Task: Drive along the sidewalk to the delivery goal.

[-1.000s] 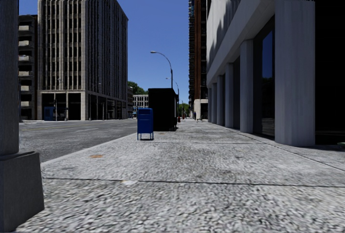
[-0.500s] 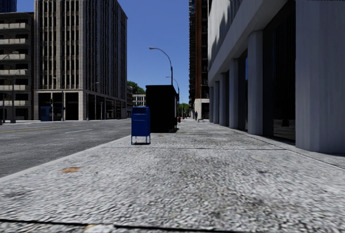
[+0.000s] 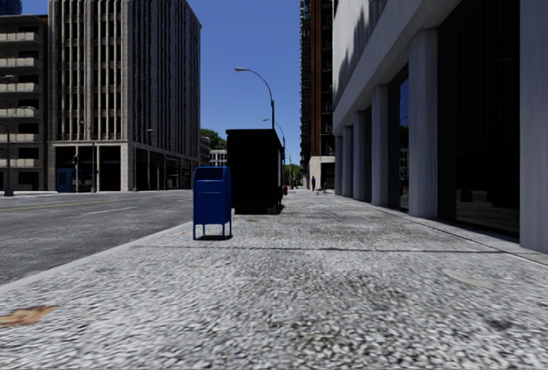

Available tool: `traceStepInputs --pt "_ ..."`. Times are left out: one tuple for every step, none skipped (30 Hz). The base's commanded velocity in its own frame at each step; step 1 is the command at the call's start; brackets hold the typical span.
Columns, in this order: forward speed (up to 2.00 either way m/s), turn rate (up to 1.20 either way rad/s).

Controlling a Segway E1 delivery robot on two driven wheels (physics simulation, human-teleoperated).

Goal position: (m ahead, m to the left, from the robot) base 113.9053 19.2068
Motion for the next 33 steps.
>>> traceStepInputs --pt "2.00 0.00" --pt "2.00 0.00" --pt "2.00 0.00" --pt "2.00 0.00" --pt "2.00 0.00" --pt "2.00 0.00" --pt "2.00 0.00" --pt "2.00 0.00" --pt "2.00 0.00" --pt "2.00 0.00" --pt "2.00 0.00" --pt "2.00 0.00" --pt "2.00 0.00" --pt "2.00 0.00" --pt "2.00 0.00" --pt "2.00 0.00" --pt "2.00 0.00" --pt "2.00 0.00" --pt "2.00 0.00" --pt "2.00 0.00" --pt "2.00 0.00" --pt "2.00 0.00" --pt "2.00 0.00" --pt "2.00 0.00" --pt "2.00 -0.03" --pt "2.00 -0.79" --pt "2.00 -0.79" --pt "2.00 -1.20" --pt "2.00 -1.20" --pt "2.00 -1.13" --pt "2.00 -1.13" --pt "2.00 -0.71" --pt "2.00 -0.66"
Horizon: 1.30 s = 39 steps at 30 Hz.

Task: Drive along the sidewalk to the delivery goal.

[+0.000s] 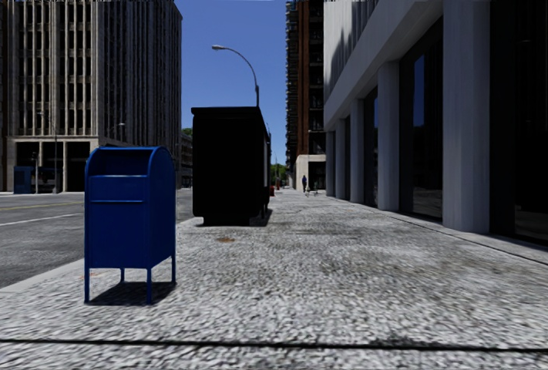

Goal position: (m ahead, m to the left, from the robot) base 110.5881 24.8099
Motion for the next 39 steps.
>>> traceStepInputs --pt "2.00 -0.56" --pt "2.00 -0.04" --pt "2.00 -0.04" --pt "2.00 0.00" --pt "2.00 0.00" --pt "2.00 0.00" --pt "2.00 0.00" --pt "2.00 0.00" --pt "2.00 0.00" --pt "2.00 0.00" --pt "2.00 0.00" --pt "2.00 0.00" --pt "2.00 0.00" --pt "2.00 0.00" --pt "2.00 0.00" --pt "2.00 0.00" --pt "2.00 -0.46" --pt "2.00 -1.20" --pt "2.00 -1.20" --pt "2.00 -1.20" --pt "2.00 -1.20" --pt "2.00 -1.20" --pt "2.00 -0.38" --pt "2.00 -0.18" --pt "2.00 -0.04" --pt "2.00 -0.04" --pt "2.00 0.00" --pt "2.00 0.00" --pt "2.00 0.00" --pt "2.00 0.00" --pt "2.00 0.00" --pt "2.00 0.00" --pt "2.00 0.00" --pt "2.00 0.00" --pt "2.00 0.00" --pt "2.00 0.00" --pt "2.00 0.00" --pt "2.00 0.00" --pt "2.00 0.00"
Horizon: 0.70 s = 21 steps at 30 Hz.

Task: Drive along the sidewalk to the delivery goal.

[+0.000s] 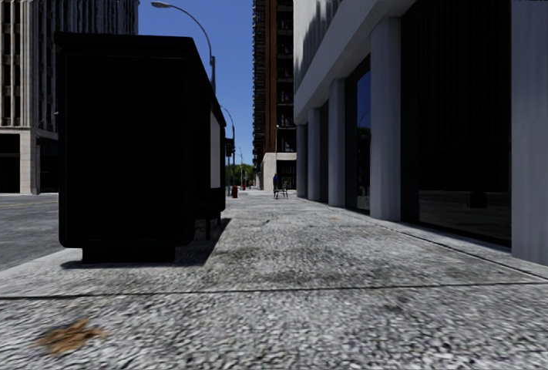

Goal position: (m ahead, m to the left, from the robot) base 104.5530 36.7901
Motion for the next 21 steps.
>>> traceStepInputs --pt "2.00 0.00" --pt "2.00 0.00" --pt "2.00 0.00" --pt "2.00 0.00" --pt "2.00 0.00" --pt "2.00 0.00" --pt "2.00 0.00" --pt "2.00 0.00" --pt "2.00 0.00" --pt "2.00 0.00" --pt "2.00 0.00" --pt "2.00 0.00" --pt "2.00 0.00" --pt "2.00 0.00" --pt "2.00 0.00" --pt "2.00 0.00" --pt "2.00 0.00" --pt "2.00 0.00" --pt "2.00 0.00" --pt "2.00 0.00" --pt "2.00 0.00"
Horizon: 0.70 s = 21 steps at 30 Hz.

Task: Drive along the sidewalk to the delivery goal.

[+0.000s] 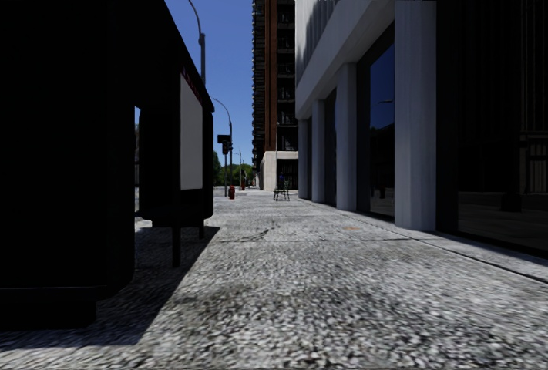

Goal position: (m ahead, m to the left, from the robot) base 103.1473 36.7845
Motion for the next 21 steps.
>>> traceStepInputs --pt "2.00 0.00" --pt "2.00 0.00" --pt "2.00 0.00" --pt "2.00 0.00" --pt "2.00 0.00" --pt "2.00 0.00" --pt "2.00 0.00" --pt "2.00 0.00" --pt "2.00 0.00" --pt "2.00 0.00" --pt "2.00 0.00" --pt "2.00 0.00" --pt "2.00 0.00" --pt "2.00 0.00" --pt "2.00 0.00" --pt "2.00 0.00" --pt "2.00 0.00" --pt "2.00 0.00" --pt "2.00 0.00" --pt "2.00 0.00" --pt "2.00 0.00"
